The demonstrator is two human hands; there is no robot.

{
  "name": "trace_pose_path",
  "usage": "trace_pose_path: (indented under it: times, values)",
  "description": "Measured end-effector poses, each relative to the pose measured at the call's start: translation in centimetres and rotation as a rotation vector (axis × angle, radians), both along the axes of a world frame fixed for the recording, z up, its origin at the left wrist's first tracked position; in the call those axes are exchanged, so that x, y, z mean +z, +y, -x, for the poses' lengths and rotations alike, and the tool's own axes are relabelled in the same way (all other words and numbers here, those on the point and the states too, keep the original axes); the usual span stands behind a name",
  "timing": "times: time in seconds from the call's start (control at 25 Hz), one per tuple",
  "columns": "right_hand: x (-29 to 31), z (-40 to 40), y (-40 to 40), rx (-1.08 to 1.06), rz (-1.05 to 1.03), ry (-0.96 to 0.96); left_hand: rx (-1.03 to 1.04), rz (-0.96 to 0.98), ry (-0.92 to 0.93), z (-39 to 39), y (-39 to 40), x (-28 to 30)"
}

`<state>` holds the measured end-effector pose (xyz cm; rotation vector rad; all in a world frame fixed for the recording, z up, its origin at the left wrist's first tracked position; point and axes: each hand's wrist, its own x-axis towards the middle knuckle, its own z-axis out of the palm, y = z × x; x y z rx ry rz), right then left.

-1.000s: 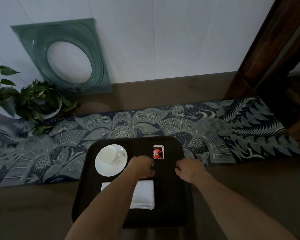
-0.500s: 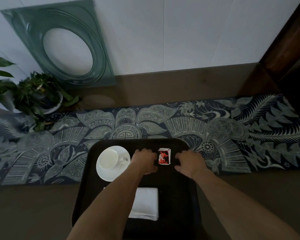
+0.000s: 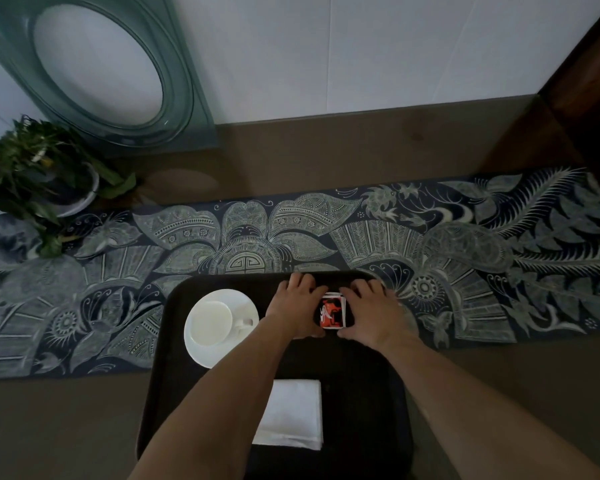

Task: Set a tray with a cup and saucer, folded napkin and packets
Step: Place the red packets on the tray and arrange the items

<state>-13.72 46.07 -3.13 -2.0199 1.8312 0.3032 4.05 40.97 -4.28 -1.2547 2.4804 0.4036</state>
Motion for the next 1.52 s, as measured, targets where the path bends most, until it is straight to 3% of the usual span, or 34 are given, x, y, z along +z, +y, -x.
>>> trace_pose_path:
  times: [0.4, 0.76, 1.52]
  values:
    - [-1.6, -0.1, -0.3, 0.015, 0.06, -0.034, 0.029, 0.016, 0.097, 0.1, 0.0, -0.5]
    - [-1.7, -2.7, -1.1, 0.09, 0.075, -0.057, 0.082, 0.07, 0.078, -3.0, 0.8, -0.3]
    - [-1.6, -3.6, 0.0, 0.032, 0.094, -0.032, 0.044, 0.061, 0.039, -3.3, 0.9, 0.2]
